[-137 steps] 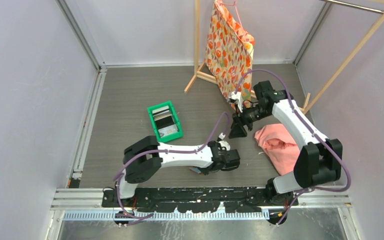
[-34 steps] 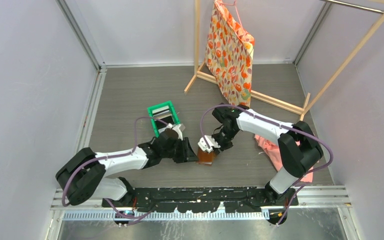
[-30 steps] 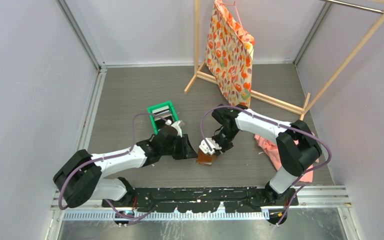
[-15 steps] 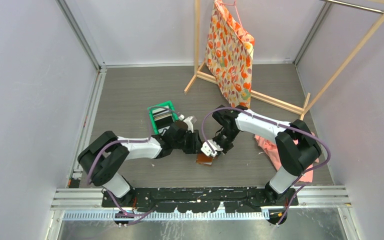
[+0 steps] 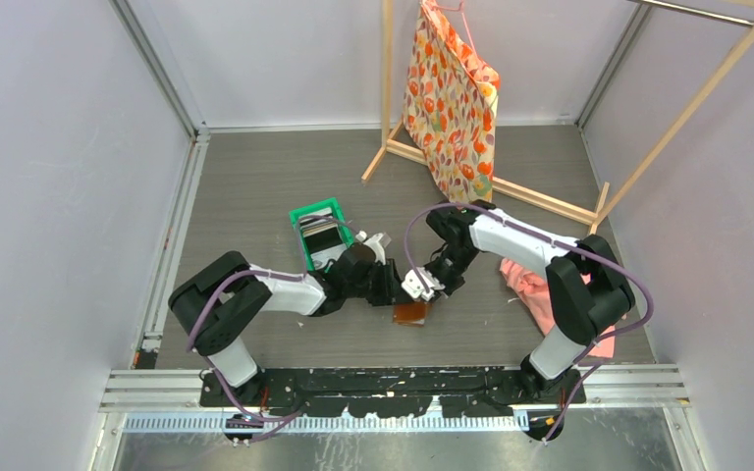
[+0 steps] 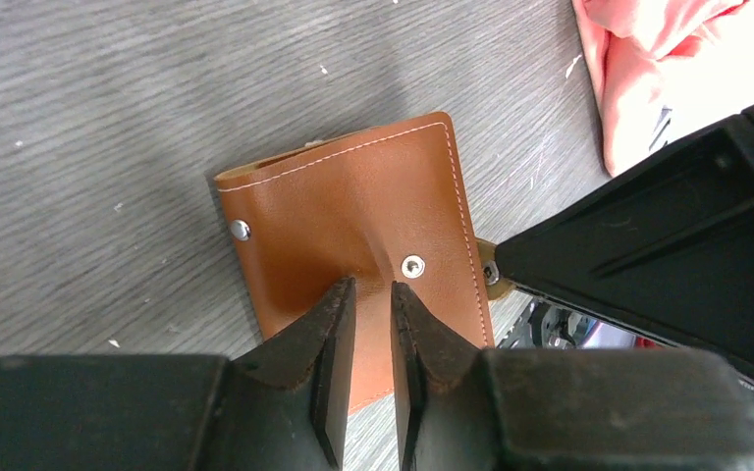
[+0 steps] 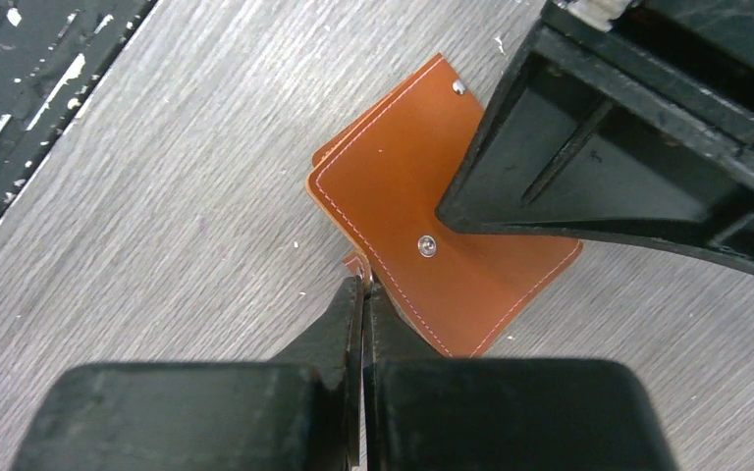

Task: Put the credit cards into the card holder
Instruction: Close the card holder at the center of the board.

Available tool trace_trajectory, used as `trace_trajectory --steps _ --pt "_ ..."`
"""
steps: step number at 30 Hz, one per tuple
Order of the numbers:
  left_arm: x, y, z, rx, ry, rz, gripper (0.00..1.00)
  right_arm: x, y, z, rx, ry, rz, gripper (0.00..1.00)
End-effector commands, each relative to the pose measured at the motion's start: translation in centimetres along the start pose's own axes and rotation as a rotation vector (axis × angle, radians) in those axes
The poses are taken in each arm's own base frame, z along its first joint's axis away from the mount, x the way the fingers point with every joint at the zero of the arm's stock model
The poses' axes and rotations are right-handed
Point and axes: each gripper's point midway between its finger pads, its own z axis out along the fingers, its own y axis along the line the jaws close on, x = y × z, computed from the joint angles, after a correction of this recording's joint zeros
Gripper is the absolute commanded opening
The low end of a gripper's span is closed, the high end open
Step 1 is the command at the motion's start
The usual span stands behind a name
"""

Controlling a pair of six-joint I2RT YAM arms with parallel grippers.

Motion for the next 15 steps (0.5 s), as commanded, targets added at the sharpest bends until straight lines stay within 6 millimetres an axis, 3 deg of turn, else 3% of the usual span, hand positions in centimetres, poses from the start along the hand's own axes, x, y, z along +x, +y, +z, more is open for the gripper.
trace_trajectory --steps 1,4,9,12,15 --pt "4.0 4.5 -0.8 -0.182 0.073 -0.027 0.22 -2.3 0.0 -1.3 -0.005 -0.073 -0.076 0.01" --pt "4.2 5.6 -1.0 -0.217 0.062 -0.029 0.22 -2.6 1.4 -1.3 -0.035 -0.079 -0.079 0.01" --pt "4.2 5.2 -0.6 -0.176 0.076 0.005 0.23 -1.4 2.8 -0.4 -0.069 -0.064 -0.068 0.01" --pt "4.1 5.2 -0.8 -0.192 0.088 0.040 0.23 -1.2 2.4 -0.5 -0.049 -0.074 -0.059 0.01" --pt "4.0 4.9 -1.2 -0.203 0.094 0.053 0.23 -1.3 0.7 -1.0 -0.002 -0.092 -0.053 0.01"
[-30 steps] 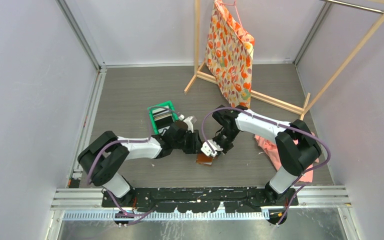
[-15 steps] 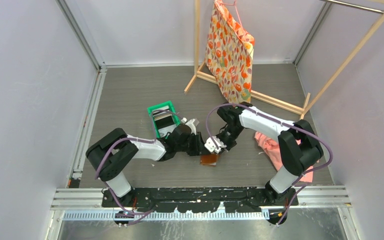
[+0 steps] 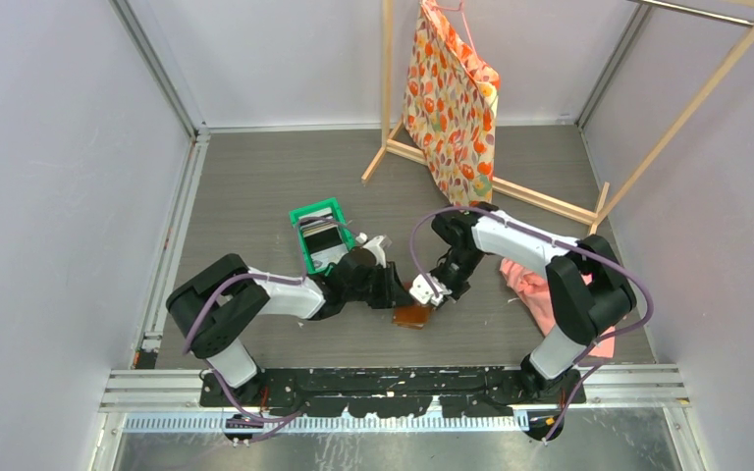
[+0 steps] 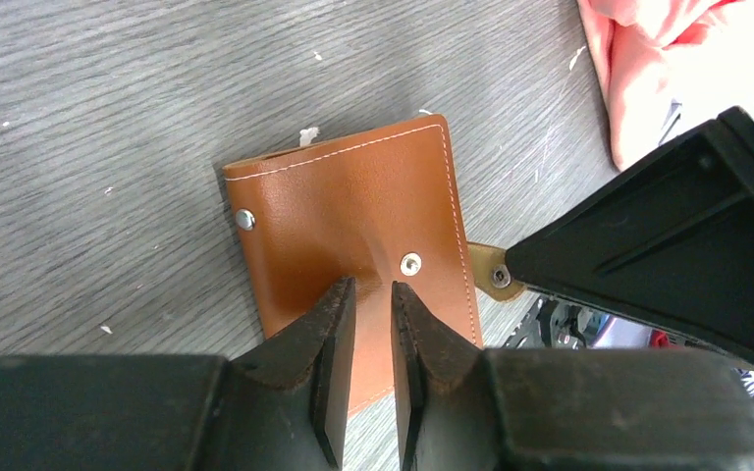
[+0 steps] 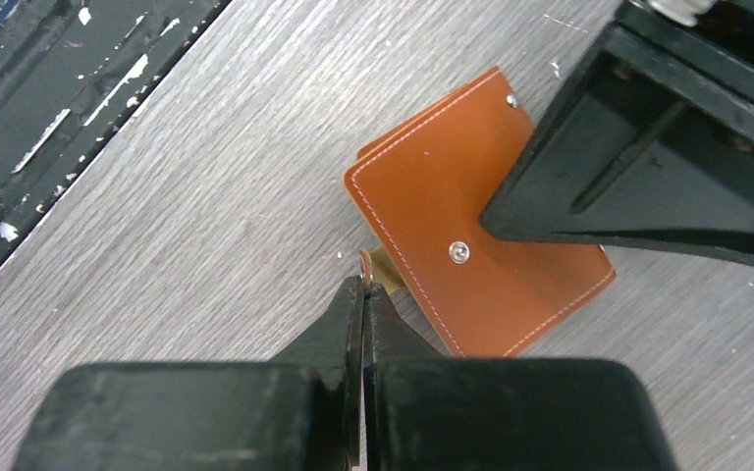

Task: Put the credit cards into the card holder
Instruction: Close the card holder at the center of the board.

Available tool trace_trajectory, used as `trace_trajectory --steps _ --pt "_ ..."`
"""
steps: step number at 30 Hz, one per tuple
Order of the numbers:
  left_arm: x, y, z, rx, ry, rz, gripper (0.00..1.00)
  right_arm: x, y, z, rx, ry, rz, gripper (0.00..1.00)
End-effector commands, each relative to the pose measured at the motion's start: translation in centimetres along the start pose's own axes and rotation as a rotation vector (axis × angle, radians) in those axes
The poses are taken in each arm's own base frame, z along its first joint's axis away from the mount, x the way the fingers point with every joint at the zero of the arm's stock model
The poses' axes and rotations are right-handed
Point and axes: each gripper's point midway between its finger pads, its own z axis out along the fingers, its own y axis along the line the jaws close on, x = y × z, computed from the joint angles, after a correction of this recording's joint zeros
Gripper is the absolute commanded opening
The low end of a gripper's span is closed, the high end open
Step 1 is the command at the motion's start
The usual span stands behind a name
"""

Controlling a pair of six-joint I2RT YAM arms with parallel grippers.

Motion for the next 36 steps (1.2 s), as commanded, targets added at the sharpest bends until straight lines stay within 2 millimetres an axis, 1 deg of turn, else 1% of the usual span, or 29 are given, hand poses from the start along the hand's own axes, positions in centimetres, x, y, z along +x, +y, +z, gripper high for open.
trace_trajectory --steps 1,3,6,10,11,14,15,18,20,22,24,25,27,29,31,33,35,36 --pt "3.6 4.8 -1.2 -0.195 0.123 0.037 0.23 -1.2 -1.9 -1.6 0.068 -0.056 -0.016 0.01" --pt "3.9 4.7 -1.5 -0.196 0.125 0.031 0.23 -1.2 -3.0 -2.0 0.080 -0.073 -0.009 0.01" --pt "4.6 4.3 -1.7 -0.197 0.121 0.023 0.22 -0.8 -3.8 -1.9 0.062 -0.081 0.003 0.01" --pt "5.2 3.4 -1.8 -0.169 0.100 -0.002 0.22 -0.9 -3.5 -1.1 -0.006 -0.126 -0.003 0.02" --pt "5.2 3.2 -1.8 -0.160 0.090 -0.012 0.22 -0.8 -3.5 -0.8 -0.016 -0.138 0.009 0.02" --pt "4.8 2.5 -1.9 -0.124 0.055 -0.036 0.23 0.0 -3.4 0.0 -0.029 -0.133 0.048 0.02" --pt "4.6 2.2 -2.0 -0.110 0.043 -0.043 0.24 0.3 -3.3 0.4 -0.025 -0.127 0.070 0.04" --pt "4.2 1.3 -2.2 -0.076 0.022 -0.056 0.26 1.2 -3.7 1.3 0.018 -0.067 0.148 0.21" --pt "3.8 0.8 -2.4 -0.062 0.010 -0.057 0.27 1.6 -4.8 1.5 0.087 -0.019 0.202 0.30" --pt "3.7 0.7 -2.6 -0.061 -0.004 -0.062 0.27 1.4 -6.0 1.0 0.152 -0.008 0.273 0.39" --pt "3.6 0.9 -2.7 -0.073 -0.021 -0.069 0.27 0.6 -6.6 -0.3 0.199 -0.011 0.339 0.45" --pt "3.6 1.2 -2.8 -0.083 -0.029 -0.075 0.27 0.1 -6.7 -1.3 0.226 -0.012 0.363 0.48" --pt "3.5 1.8 -3.0 -0.111 -0.056 -0.097 0.25 -0.8 -6.4 -3.2 0.272 -0.018 0.405 0.57" --pt "3.2 2.5 -3.1 -0.145 -0.095 -0.120 0.23 -1.5 -6.3 -5.3 0.352 -0.005 0.500 0.65" --pt "3.1 2.8 -3.0 -0.169 -0.127 -0.140 0.21 -2.3 -6.2 -7.0 0.420 0.002 0.600 0.67" --pt "3.0 3.0 -2.9 -0.188 -0.156 -0.160 0.19 -3.4 -6.0 -8.0 0.480 -0.045 0.762 0.68" --pt "2.7 2.9 -2.6 -0.202 -0.187 -0.179 0.17 -4.6 -6.1 -7.5 0.484 -0.141 0.969 0.67" --pt "2.5 2.8 -2.5 -0.209 -0.208 -0.182 0.16 -4.8 -5.8 -6.7 0.464 -0.175 1.063 0.64"
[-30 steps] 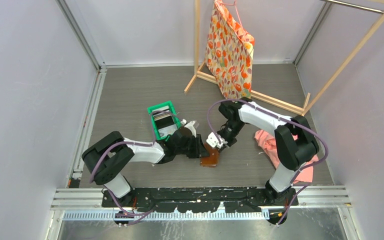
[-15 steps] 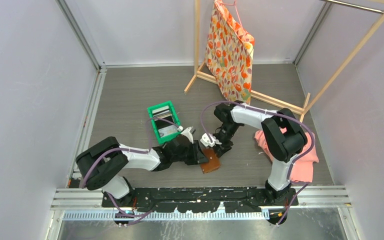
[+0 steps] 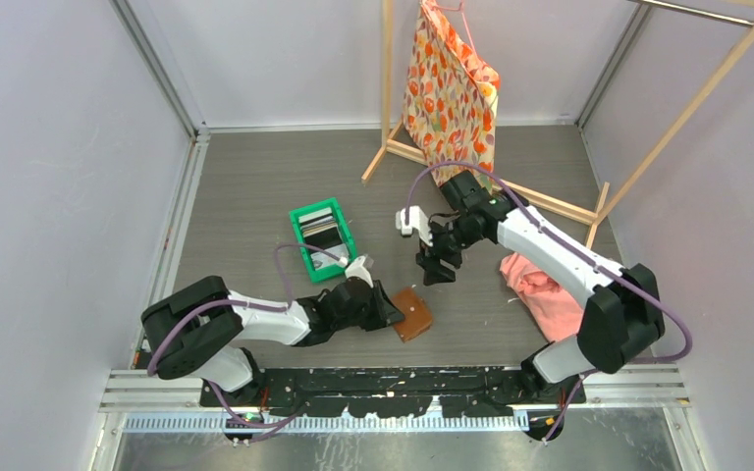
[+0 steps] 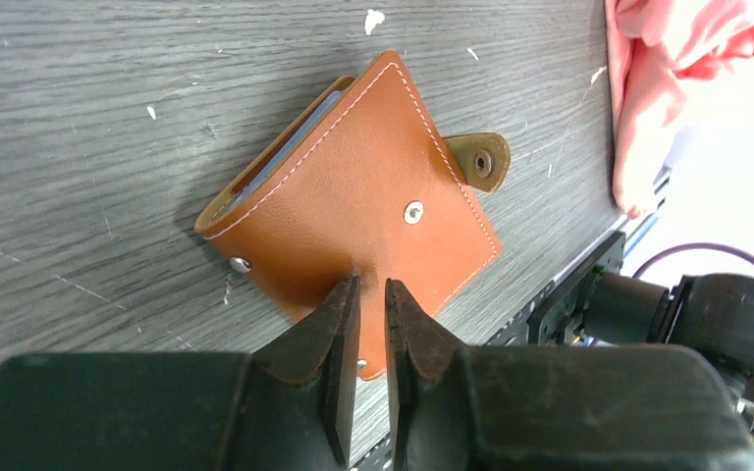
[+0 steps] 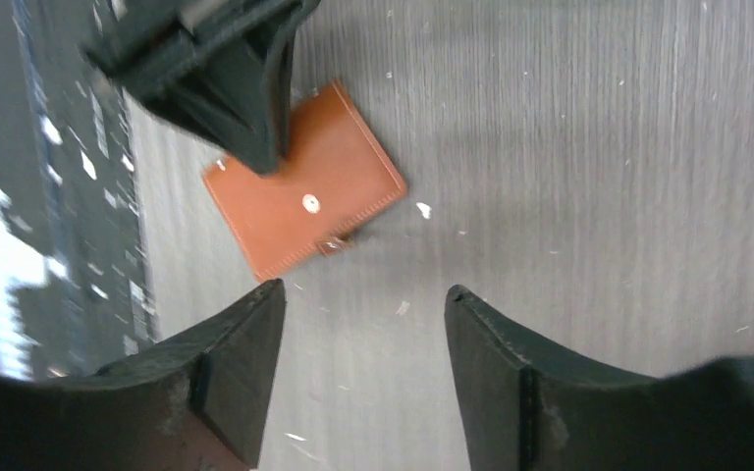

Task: Put the credit cards into the card holder
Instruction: Close the card holder at the center of the board.

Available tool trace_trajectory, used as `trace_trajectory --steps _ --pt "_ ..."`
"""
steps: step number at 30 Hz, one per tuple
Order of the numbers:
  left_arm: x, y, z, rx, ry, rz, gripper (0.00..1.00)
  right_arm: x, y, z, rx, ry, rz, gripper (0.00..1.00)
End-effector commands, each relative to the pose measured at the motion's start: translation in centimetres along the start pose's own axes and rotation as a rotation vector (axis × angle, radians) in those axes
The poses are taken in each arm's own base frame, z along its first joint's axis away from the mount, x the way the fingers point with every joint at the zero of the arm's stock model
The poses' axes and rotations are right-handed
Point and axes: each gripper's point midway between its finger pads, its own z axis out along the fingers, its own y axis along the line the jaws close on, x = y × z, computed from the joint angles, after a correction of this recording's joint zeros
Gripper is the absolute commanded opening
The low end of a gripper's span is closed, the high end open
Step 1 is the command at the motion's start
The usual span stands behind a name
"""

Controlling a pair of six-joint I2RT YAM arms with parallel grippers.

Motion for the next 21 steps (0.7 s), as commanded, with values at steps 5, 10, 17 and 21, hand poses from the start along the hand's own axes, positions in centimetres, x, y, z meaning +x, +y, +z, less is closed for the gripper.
trace_trajectory --steps 5,10,17,21 --pt "-1.0 2.5 0.4 -0.168 -0.143 -0.037 0.14 1.1 -0.2 2.5 0.165 -0.038 0.718 0.60" --pt "-1.2 3.0 0.1 -0.194 -0.173 -0.044 0.13 1.9 -0.4 4.2 0.170 -0.011 0.870 0.58" --pt "-1.1 3.0 0.3 -0.203 -0.172 -0.043 0.13 2.6 0.7 5.7 0.154 0.048 0.910 0.56" --pt "-1.0 2.8 0.3 -0.202 -0.173 -0.041 0.13 3.0 1.1 6.5 0.179 0.112 0.870 0.54"
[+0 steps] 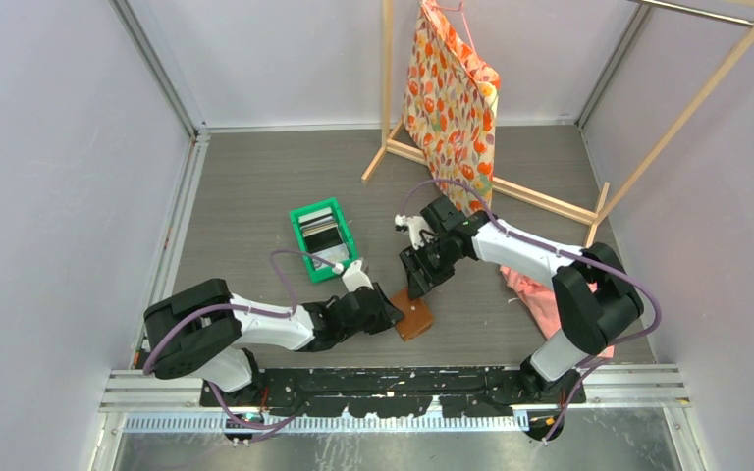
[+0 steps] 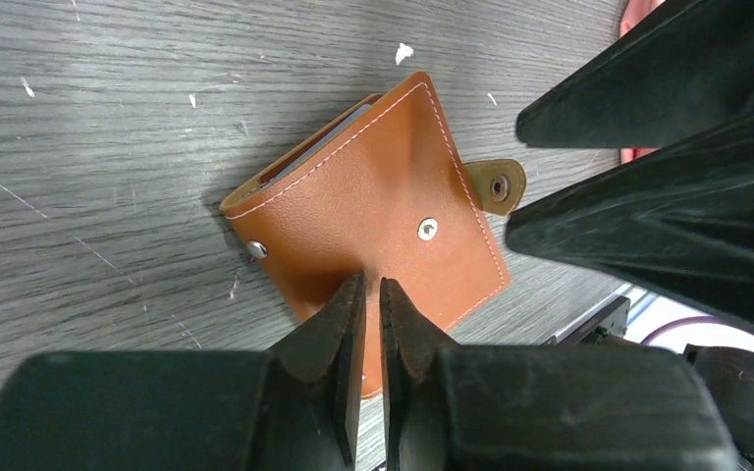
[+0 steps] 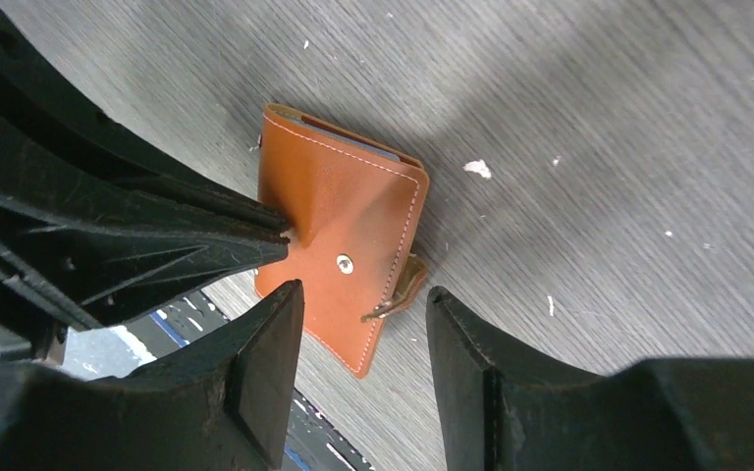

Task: Put the credit cards into the card holder
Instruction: Close the card holder at the center of the board.

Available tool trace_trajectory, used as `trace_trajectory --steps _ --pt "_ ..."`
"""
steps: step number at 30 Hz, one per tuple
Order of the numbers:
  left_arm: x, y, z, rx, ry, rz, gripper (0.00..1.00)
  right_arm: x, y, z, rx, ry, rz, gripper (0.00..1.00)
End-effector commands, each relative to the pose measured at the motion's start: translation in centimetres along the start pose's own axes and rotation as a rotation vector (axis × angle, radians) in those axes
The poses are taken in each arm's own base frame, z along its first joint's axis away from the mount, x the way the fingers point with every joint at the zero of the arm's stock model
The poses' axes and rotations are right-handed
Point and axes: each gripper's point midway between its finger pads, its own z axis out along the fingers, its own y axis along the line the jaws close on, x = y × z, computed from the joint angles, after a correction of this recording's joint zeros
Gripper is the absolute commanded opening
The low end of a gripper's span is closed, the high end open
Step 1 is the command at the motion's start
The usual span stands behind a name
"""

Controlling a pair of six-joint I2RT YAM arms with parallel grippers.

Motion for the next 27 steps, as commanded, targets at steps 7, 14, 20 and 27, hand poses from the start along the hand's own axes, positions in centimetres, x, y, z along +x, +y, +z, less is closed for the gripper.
trace_trajectory --steps 7,14,20,27 --pt "-0.6 2.6 0.1 -0.115 -0.054 0.042 0.13 0.5 -1.0 0.4 0.154 0.023 -0.055 0.42" --pt "-0.9 2.5 -0.2 -0.112 -0.064 0.045 0.13 2.0 -0.9 0.5 0.141 0.108 -0.076 0.23" --pt "-1.4 2.4 -0.6 -0.115 -0.078 0.052 0.13 2.1 -0.4 -0.1 0.122 0.102 -0.089 0.16" --pt "-1.6 1.8 -0.9 -0.094 -0.079 0.070 0.15 2.1 0.0 -0.1 0.095 0.110 -0.104 0.01"
